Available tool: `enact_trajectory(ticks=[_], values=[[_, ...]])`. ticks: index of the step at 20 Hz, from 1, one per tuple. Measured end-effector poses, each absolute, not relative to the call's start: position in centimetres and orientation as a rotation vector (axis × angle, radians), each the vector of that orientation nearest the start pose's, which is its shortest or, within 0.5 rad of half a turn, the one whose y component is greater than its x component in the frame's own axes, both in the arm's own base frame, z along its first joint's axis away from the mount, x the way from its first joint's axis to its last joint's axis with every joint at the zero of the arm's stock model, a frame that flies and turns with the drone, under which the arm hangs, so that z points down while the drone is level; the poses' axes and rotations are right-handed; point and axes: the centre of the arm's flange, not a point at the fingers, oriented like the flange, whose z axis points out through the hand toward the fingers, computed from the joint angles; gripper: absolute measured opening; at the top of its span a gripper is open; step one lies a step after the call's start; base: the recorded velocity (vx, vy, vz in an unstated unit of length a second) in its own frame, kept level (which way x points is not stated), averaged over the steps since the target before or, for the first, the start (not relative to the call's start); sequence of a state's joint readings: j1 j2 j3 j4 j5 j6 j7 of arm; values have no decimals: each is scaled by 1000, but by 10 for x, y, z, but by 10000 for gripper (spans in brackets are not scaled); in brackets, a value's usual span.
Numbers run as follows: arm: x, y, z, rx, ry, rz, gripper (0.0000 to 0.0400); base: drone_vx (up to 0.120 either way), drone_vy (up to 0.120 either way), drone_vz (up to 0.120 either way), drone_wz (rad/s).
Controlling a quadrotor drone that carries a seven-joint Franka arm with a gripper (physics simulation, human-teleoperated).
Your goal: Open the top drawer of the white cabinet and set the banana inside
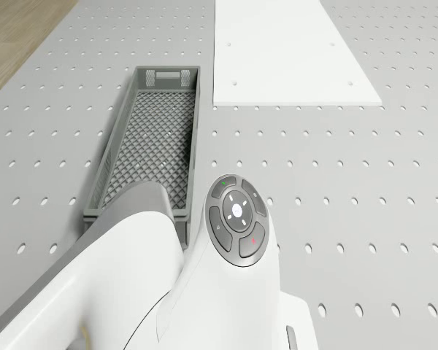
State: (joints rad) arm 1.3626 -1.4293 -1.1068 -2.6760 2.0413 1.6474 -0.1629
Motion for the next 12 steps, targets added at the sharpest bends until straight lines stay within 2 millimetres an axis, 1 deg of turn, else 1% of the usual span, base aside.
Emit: enact_trajectory(ticks=[12], values=[[341, 22, 587, -9, -1, 785, 190, -120, 0, 120, 0]])
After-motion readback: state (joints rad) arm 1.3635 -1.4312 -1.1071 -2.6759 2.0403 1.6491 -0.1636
